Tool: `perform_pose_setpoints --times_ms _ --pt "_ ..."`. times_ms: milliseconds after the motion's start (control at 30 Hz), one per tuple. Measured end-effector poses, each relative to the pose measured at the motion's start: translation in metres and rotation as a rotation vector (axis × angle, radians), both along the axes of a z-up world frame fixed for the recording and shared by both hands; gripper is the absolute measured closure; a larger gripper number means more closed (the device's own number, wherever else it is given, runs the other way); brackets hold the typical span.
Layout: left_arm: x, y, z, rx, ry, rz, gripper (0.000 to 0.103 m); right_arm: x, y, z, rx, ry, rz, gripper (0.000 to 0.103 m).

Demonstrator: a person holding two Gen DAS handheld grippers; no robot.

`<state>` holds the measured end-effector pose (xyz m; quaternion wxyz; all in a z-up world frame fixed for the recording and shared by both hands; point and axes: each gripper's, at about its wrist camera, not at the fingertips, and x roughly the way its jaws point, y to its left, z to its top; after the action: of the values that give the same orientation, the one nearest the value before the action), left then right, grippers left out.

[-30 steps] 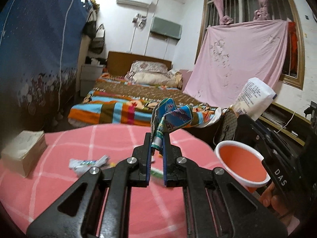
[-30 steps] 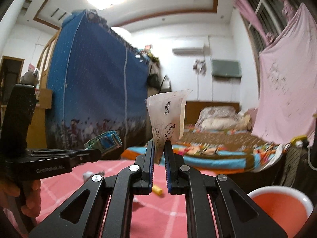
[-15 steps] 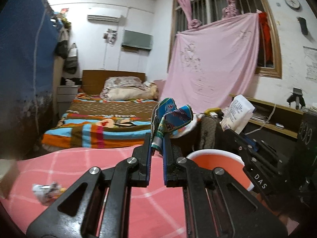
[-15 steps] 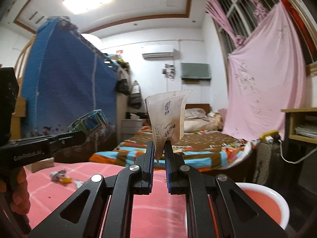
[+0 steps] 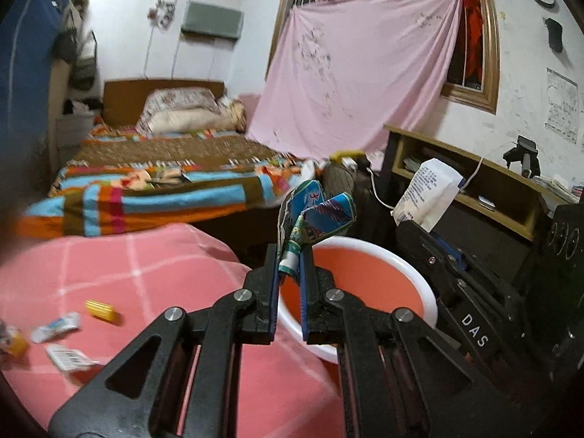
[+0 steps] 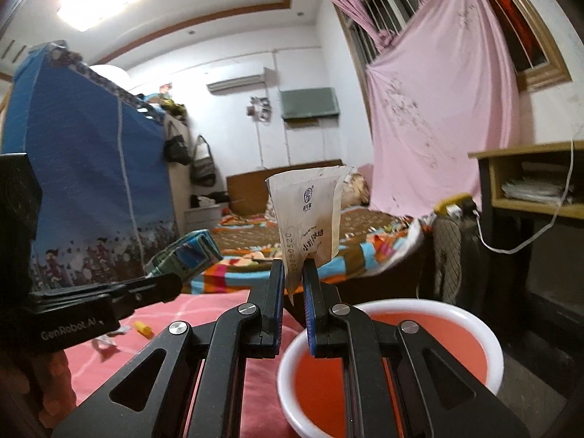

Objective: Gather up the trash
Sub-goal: 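Carry the tube and packet over the white bin and open both tools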

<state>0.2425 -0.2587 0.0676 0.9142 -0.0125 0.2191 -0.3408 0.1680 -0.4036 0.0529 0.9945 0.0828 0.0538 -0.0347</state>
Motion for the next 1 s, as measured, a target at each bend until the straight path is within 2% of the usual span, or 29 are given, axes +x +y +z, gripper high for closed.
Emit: perform_pose_setpoints --times_ms 133,433,733,1000 --pt "0.006 -0.018 -0.007 0.0 0.067 -0.033 0.103 0.002 -0.011 -0.004 0.031 0.043 -0.033 0.095" --pt "0.021 -0.054 -0.025 0.053 0.204 -0.088 0.103 0.007 -0.035 -0.018 0.101 0.138 -0.082 0.094" --pt "0.03 -0.067 -0.038 0.06 0.29 -0.093 0.103 0.009 -0.047 -0.026 0.138 0.186 -0.108 0.094" --pt "0.031 -0.061 -0.038 0.043 0.308 -0.072 0.089 0.011 -0.051 -0.03 0.151 0.209 -0.126 0.093"
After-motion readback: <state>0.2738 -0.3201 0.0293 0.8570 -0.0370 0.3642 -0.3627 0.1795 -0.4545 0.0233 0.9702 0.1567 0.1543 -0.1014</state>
